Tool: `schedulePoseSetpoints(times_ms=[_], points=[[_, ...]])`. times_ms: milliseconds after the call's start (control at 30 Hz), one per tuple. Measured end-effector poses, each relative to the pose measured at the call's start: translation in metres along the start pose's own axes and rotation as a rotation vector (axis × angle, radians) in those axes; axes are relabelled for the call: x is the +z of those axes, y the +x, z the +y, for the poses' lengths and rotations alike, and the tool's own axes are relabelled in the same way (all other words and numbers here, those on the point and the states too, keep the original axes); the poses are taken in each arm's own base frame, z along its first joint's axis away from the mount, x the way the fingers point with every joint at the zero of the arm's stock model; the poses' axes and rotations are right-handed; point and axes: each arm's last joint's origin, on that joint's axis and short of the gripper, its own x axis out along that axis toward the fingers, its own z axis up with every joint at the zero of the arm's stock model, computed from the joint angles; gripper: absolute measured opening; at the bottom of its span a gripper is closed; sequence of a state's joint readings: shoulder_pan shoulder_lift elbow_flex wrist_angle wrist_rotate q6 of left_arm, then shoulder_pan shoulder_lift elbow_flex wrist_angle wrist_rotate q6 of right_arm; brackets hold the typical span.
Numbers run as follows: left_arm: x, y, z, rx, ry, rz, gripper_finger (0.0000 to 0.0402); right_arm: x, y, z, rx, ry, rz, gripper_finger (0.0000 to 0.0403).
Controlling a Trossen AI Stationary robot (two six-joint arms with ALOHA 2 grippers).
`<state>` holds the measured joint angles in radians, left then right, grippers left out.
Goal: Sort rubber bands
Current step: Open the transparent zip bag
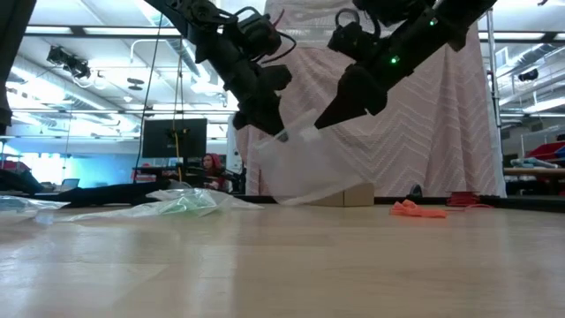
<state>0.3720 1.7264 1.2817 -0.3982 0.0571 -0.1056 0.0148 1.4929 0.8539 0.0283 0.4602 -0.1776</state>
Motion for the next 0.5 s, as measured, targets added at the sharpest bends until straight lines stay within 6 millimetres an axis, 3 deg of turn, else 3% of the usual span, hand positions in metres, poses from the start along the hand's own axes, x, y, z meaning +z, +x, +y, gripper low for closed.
schedulePoseSetpoints(times_ms=[300,500], points=[[0.005,-0.002,0.010,0.196,-0.149,-0.077,0.0001,-0.001,-0.024,-0.010,-0.028,0.087,0.051,0.0191],[0.006,-0.001,0.007,0.071,-0.204,-0.062,0.0001,0.002,-0.039,0.001,0.063,0.093,0.033,0.0194]])
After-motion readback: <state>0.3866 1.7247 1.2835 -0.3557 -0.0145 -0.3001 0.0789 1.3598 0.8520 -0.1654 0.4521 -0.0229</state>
